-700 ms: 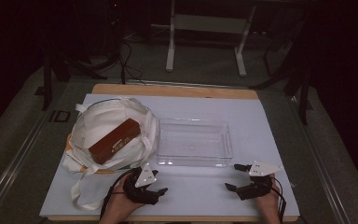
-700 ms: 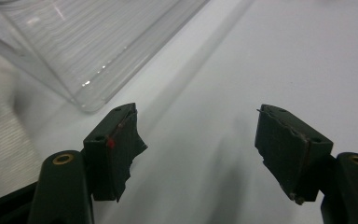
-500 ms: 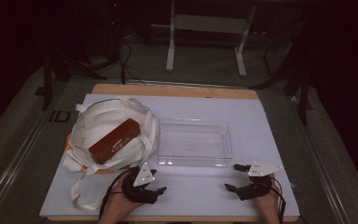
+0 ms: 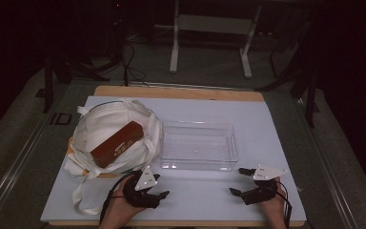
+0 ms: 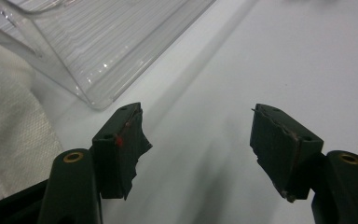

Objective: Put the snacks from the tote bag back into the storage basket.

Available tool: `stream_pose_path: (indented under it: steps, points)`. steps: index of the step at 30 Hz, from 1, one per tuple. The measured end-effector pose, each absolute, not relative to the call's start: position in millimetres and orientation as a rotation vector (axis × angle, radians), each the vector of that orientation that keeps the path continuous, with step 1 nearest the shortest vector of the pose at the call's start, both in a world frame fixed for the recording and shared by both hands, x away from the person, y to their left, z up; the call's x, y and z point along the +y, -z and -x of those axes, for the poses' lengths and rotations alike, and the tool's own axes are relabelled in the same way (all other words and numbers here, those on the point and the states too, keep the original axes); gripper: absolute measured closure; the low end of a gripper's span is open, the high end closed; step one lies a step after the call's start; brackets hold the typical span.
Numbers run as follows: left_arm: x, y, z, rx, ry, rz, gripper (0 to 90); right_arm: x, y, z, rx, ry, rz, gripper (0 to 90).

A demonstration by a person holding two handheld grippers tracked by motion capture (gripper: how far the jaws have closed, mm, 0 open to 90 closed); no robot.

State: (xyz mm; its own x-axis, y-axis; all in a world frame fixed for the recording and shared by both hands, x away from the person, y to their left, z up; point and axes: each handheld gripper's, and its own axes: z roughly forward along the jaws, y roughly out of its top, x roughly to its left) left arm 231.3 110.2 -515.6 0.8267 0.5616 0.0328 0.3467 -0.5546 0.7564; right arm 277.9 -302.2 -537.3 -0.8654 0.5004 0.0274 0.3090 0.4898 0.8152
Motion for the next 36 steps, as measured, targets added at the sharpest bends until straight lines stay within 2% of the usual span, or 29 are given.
stream_pose_path:
  steps: [12, 36]
  points:
    - [118, 503, -230, 0.681, -0.346, -2.18, 40.0, -302, 537, -276, 2.516, -1.305, -0.685, 14.4]
    - [129, 471, -233, 0.658, -0.36, -2.23, 40.5, -302, 537, -274, 2.493, -1.312, -0.671, 14.4]
